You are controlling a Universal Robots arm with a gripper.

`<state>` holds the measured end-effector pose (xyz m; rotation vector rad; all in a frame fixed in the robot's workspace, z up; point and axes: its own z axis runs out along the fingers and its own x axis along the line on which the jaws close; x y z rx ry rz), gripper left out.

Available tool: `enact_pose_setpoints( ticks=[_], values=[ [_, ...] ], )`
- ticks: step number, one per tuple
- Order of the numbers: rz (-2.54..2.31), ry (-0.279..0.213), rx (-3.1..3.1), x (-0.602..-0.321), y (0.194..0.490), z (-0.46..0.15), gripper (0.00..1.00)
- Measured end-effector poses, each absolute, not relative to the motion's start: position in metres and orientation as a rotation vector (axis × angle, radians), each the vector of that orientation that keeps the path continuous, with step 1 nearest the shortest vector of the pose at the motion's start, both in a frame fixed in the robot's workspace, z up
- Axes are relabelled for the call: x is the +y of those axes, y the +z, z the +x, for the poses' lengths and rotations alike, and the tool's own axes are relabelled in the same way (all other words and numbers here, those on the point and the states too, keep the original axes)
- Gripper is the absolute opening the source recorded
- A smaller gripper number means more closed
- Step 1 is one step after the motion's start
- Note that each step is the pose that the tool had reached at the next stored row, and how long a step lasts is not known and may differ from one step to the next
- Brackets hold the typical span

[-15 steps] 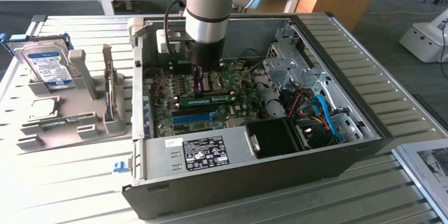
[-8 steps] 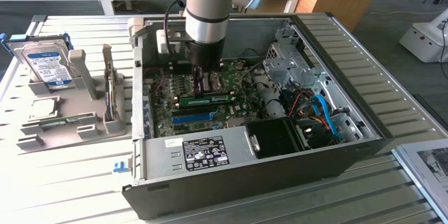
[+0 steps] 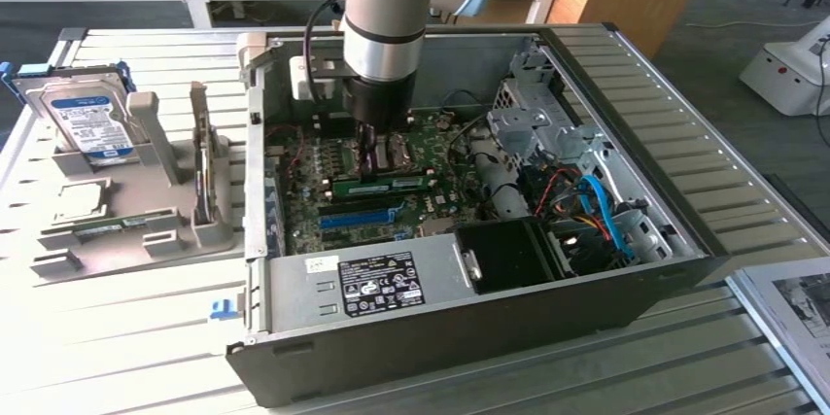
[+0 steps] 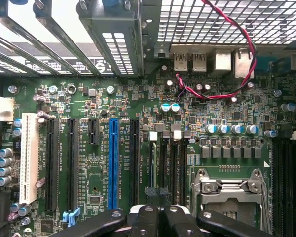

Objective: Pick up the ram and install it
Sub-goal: 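Press down the ram until it locks into place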

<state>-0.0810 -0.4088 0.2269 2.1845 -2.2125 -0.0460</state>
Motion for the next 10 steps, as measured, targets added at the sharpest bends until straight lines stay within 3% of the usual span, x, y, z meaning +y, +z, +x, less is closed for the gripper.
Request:
enact_pose_setpoints(
  ticks=[10],
  values=[
    [2.185,-0.046,-2.213,-0.4088,0.2259,-0.0810,0.11]
  ],
)
